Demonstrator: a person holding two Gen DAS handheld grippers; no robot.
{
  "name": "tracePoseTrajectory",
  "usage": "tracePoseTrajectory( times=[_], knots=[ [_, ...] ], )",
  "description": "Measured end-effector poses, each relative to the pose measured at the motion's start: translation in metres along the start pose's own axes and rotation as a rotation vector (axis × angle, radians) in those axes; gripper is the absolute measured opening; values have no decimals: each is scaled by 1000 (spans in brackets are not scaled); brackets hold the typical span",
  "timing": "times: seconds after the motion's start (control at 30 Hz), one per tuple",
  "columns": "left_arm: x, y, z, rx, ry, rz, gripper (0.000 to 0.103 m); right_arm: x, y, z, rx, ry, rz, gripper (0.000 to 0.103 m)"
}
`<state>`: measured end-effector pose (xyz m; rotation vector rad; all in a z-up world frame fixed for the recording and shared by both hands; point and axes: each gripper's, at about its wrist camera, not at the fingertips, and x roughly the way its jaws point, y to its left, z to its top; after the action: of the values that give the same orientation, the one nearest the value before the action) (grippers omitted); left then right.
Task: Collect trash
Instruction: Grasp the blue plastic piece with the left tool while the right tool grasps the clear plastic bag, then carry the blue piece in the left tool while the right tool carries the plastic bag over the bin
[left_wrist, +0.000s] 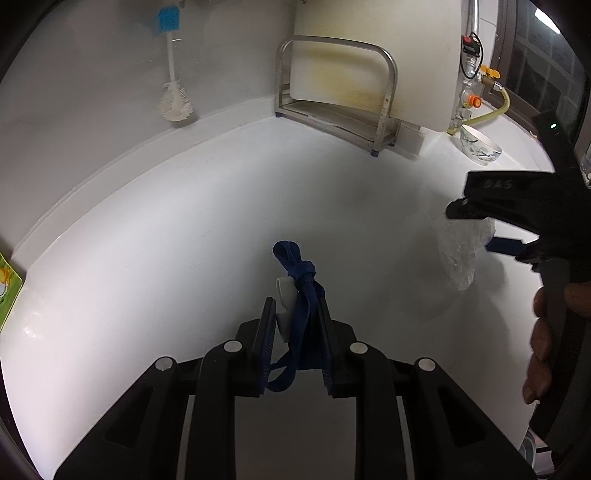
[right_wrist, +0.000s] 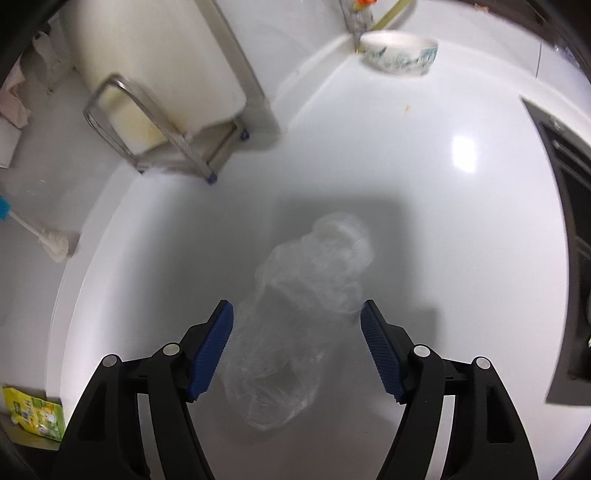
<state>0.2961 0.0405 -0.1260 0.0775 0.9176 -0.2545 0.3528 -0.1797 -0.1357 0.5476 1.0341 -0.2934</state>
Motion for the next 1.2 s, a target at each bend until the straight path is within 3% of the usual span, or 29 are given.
tracePoseTrajectory(
  times=[0.1, 0.17, 0.33, 0.43, 0.83, 1.2],
  knots=[
    [-2, 4, 0, -4, -3, 1, 22, 5, 6, -3, -36, -9, -13, 66],
    [-2, 6, 1, -7, -4, 3, 22, 6, 10, -5, -68, -8, -14, 45],
    [-3, 9, 0, -16, 1, -1, 22, 9, 11, -8, -109, 8, 10, 21],
    [-6, 6, -1, -13, -1, -9, 22, 3, 11, -12, -139, -2, 33, 14],
    [-40, -12, -12, -14, -14, -27, 22, -54, -12, -49, -216, -38, 113, 12],
    [-90, -57, -41, 27, -40, -39, 22, -123, -68, -104, -260, -79, 128, 12]
  ],
)
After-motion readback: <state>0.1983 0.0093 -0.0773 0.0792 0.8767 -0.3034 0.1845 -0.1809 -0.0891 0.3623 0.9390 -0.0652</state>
